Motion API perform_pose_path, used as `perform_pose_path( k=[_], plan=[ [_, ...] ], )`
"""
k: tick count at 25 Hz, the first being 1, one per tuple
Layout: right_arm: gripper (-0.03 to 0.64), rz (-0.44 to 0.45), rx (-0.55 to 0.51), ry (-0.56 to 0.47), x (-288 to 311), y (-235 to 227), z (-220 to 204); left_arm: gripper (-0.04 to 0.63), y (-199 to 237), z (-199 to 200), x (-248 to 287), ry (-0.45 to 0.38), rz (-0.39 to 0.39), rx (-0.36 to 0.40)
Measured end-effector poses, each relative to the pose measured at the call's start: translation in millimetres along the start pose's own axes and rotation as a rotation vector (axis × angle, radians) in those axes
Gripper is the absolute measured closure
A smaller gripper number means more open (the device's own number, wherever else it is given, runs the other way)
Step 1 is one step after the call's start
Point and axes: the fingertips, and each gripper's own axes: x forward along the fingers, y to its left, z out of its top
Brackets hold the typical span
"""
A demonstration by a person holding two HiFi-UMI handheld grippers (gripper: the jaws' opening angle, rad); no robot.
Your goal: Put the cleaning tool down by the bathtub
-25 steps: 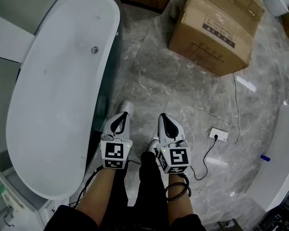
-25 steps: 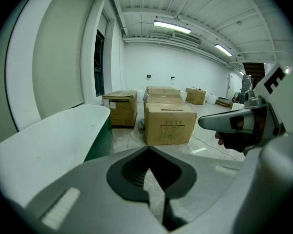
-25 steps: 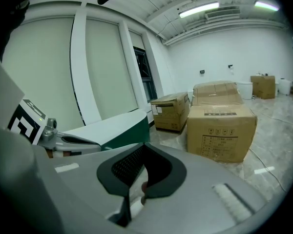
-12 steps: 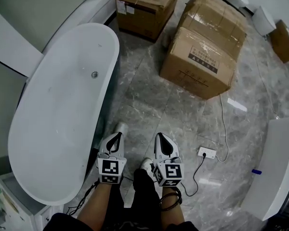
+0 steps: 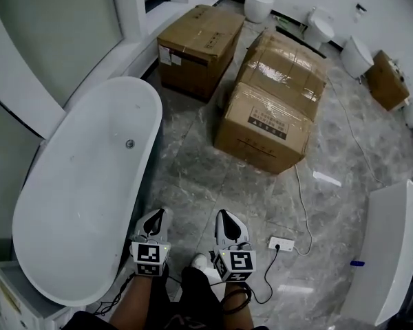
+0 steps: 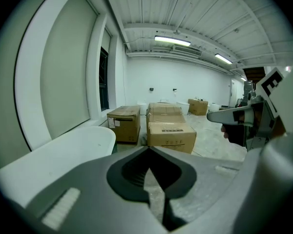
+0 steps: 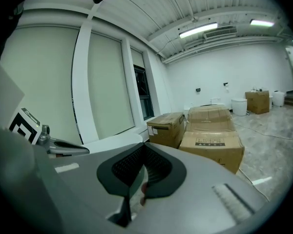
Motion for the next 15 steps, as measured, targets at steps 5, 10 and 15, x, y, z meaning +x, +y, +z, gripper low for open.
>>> perform_pose_path(
  k=[5,10,15],
  plan=[
    [0.594,0.012,-0.022,-0.069,-5.8,1.8,32.2,0.595,-1.5,23.9,-11.1,-0.023,0.011,-0.004],
    [0.594,0.051,-0.052,-0.099,-17.6,12.4,57.0,0.595,0.0,57.0,-31.2,-0.078,0.019,-0.023],
    [0.594,0.103,-0.112,-0.109,-26.4,19.1,75.1,0.595,-6.4,74.2,-54.4,-0.126,0.024,0.002]
  ],
)
